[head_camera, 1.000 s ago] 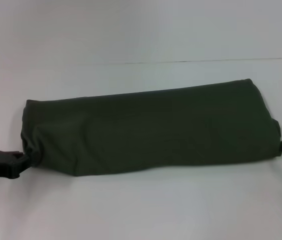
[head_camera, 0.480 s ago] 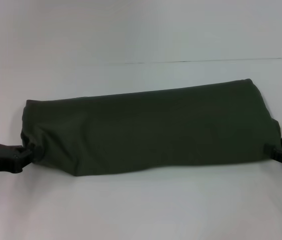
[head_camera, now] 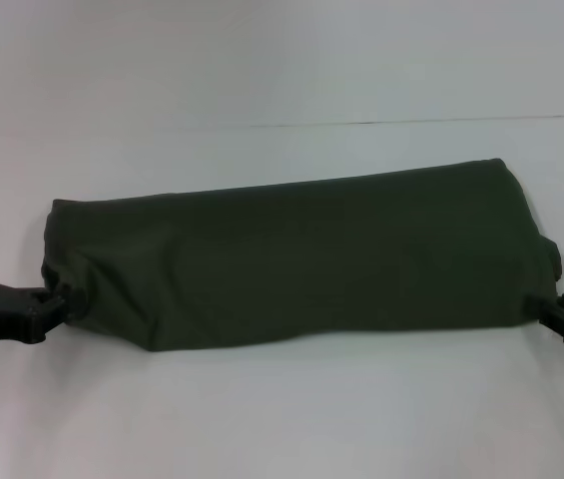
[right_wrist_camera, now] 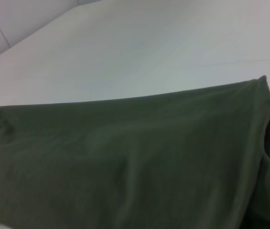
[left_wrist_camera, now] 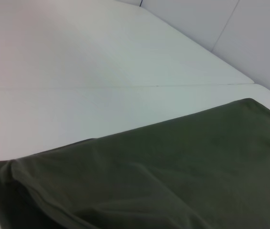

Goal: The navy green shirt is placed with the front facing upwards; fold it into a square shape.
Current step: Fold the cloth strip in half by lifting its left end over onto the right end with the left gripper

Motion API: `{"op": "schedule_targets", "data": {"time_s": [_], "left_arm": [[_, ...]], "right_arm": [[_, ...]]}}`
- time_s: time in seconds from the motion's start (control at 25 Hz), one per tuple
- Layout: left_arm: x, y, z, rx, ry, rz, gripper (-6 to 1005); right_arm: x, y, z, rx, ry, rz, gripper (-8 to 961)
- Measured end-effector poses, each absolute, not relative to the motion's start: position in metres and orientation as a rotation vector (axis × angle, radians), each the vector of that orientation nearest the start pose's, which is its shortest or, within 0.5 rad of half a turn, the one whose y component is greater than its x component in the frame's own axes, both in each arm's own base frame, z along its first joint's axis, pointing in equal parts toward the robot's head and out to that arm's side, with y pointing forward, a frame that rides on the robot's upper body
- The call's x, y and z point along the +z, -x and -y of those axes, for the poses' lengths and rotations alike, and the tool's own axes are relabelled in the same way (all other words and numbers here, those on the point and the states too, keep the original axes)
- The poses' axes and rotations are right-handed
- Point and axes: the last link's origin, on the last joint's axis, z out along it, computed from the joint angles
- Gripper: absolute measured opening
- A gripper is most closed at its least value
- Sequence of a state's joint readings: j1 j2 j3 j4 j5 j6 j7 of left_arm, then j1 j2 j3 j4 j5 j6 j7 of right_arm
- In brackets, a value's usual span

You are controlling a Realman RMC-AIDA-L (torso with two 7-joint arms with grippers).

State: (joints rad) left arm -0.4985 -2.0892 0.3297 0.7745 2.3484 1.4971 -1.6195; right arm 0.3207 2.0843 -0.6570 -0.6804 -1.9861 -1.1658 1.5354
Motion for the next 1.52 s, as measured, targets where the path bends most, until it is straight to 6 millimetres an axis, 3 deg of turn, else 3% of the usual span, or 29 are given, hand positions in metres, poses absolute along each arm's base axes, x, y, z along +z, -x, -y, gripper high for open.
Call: {"op": "schedule_targets", "data": {"time_s": [0.16, 0.4, 1.12, 1.36, 1.52], "left_arm": [[0.039, 0.329, -0.32, -0.476, 2.417, 1.071, 87], [0.036, 0.33, -0.314, -0.466, 2.449, 1.054, 99], [0.042, 0.346, -0.264, -0.467, 2.524, 1.024, 133], [0.04, 0.347, -0.249, -0.461, 2.572, 1.015, 145], [0.04, 0.349, -0.248, -0.464, 2.548, 1.042, 153]], "right_arm": [[0.02, -0.368, -0.304, 0.441, 2.19, -1.098, 218], [0.02, -0.371, -0.3, 0.439, 2.19, -1.106, 23], [0.035, -0.384, -0.248, 0.516, 2.227, -1.069, 23], [0.036, -0.388, -0.237, 0.522, 2.225, -1.066, 42], [0.037, -0.387, -0.236, 0.53, 2.23, -1.063, 57]]}}
